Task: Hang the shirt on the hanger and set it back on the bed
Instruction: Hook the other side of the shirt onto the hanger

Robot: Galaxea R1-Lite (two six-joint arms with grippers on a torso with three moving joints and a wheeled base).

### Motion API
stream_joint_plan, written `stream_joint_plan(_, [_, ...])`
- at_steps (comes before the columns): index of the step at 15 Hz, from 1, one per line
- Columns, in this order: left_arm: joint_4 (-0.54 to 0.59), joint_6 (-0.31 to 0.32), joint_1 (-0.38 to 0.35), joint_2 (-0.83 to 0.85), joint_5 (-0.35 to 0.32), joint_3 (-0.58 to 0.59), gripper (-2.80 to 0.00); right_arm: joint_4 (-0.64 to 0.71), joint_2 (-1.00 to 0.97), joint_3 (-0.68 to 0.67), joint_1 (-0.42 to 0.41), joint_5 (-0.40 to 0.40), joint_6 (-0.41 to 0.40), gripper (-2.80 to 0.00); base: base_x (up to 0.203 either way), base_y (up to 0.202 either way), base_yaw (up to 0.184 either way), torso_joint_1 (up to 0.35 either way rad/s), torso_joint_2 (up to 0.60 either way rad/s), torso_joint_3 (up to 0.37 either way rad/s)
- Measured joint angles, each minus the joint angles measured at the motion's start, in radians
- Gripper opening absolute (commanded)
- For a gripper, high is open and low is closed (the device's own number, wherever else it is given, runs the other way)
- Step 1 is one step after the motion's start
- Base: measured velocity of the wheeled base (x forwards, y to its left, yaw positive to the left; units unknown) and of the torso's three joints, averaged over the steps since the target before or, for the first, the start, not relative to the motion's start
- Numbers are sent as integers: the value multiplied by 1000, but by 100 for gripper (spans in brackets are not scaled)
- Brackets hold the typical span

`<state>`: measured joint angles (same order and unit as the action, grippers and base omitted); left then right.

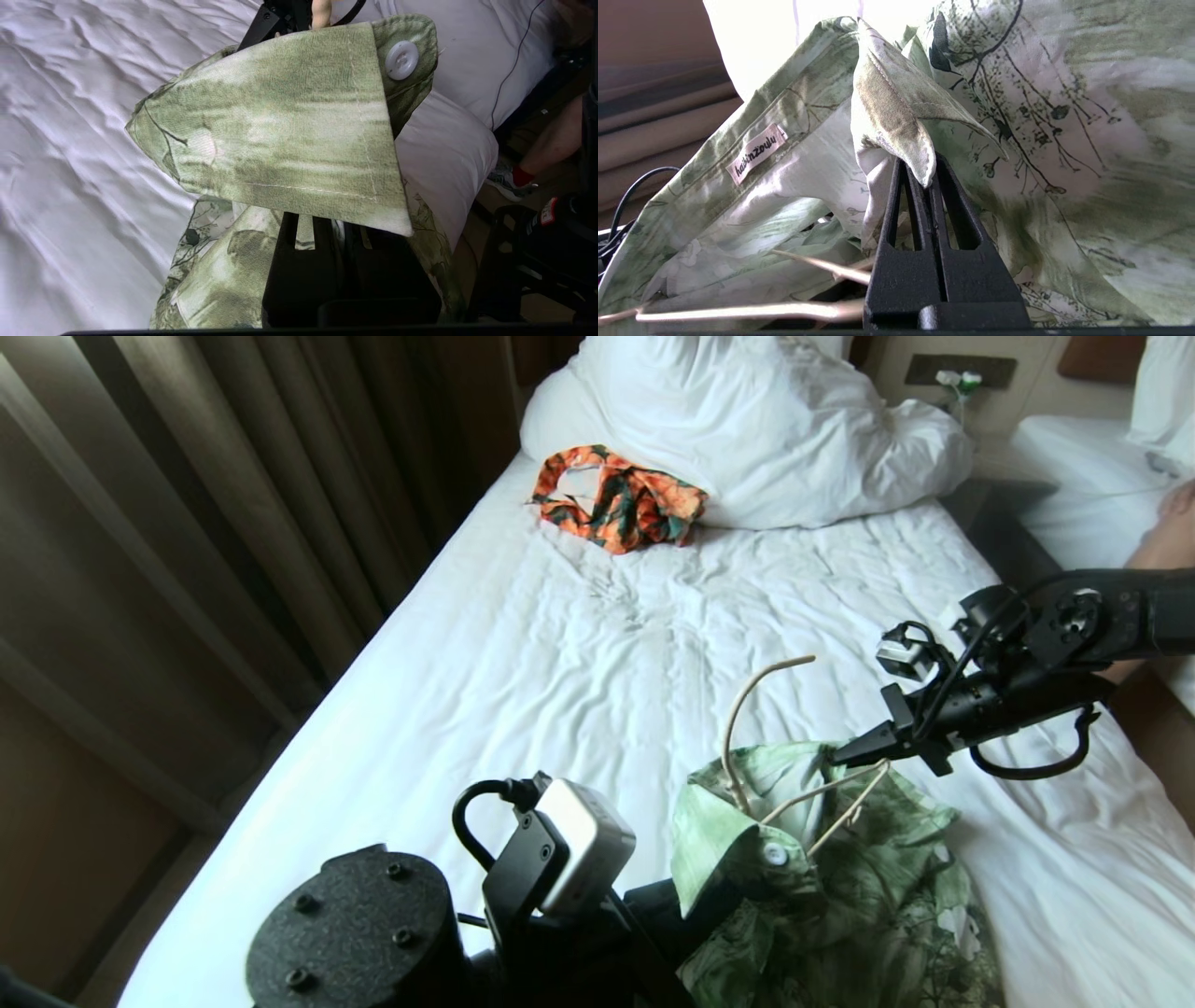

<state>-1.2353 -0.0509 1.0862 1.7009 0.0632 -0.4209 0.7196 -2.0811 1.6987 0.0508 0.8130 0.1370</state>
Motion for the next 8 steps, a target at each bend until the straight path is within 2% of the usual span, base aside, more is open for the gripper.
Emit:
stream_joint_plan(6, [53,4,0,-69,34,5,-280,2,46,-26,-24,1,4,-280,0,0,0,0,0,0])
stream_joint_plan(8, [56,25,-1,-84,49,5,-280,4,72,-37,-32,3,5,-280,0,0,0,0,0,0])
